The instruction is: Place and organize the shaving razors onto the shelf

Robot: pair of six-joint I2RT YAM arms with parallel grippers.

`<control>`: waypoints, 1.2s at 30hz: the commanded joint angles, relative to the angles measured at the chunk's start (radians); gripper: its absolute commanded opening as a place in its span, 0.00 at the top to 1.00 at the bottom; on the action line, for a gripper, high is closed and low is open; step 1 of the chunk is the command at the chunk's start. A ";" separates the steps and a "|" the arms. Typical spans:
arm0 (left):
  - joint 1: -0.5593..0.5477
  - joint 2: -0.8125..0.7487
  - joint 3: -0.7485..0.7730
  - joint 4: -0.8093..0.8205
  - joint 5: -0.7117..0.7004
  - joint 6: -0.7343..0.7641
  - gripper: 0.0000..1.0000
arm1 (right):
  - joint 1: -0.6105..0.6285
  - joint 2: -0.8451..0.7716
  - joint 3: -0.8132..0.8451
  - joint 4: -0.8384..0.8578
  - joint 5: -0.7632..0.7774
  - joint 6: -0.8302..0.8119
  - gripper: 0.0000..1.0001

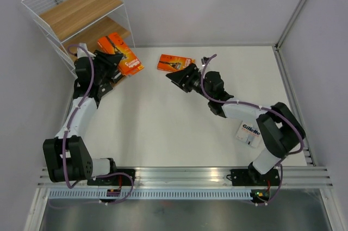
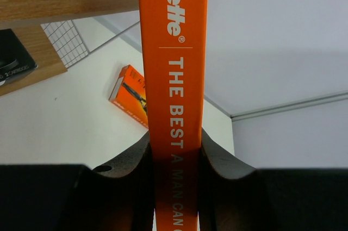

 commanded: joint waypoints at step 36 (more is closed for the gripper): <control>0.012 0.035 -0.099 0.412 0.126 -0.270 0.68 | 0.175 0.387 0.501 0.096 0.017 0.245 0.43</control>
